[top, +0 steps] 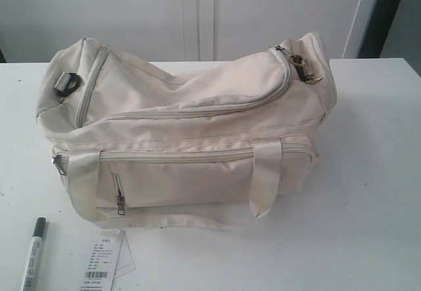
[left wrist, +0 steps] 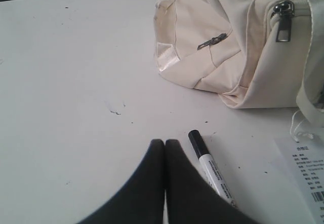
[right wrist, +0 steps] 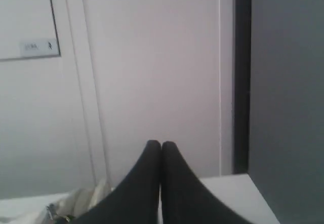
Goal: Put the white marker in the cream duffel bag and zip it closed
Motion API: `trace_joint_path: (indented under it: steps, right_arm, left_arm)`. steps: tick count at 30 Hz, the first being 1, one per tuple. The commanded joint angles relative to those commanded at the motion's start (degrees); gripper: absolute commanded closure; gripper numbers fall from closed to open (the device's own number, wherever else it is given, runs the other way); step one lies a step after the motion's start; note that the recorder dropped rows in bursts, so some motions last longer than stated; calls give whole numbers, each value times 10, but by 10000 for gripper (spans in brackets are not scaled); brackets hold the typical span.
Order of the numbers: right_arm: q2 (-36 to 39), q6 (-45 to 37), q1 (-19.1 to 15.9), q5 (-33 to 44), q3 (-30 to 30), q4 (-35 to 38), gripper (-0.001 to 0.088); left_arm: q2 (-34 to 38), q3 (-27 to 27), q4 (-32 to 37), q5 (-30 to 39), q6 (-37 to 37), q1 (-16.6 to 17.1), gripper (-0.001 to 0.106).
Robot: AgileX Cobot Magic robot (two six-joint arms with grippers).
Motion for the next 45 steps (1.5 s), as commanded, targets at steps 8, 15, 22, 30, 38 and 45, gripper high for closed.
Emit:
trace_joint_path:
  steps: [8,15,22,30,38,45]
  right_arm:
    - [123,-224,16,202,-101,151,868]
    - [234,-408,16,303,-180,368,868]
    - [321,-485,16,304,-237,493,685]
    - [427,-500,16,300,-308,547,301]
    - [524,-499,17,299,-378,563,282]
    - [582,-499,17,299,-423,591,286]
  left_arm:
    - [0,0,0,0,0,0,1053]
    - [0,0,0,0,0,0,1053]
    - [0,0,-3,0,0,0,1053]
    - [0,0,-31,0,-3,0,1053]
    - [0,0,-34,-6,-3,0,1053]
    - [0,0,-34,-9,-57,0,1053]
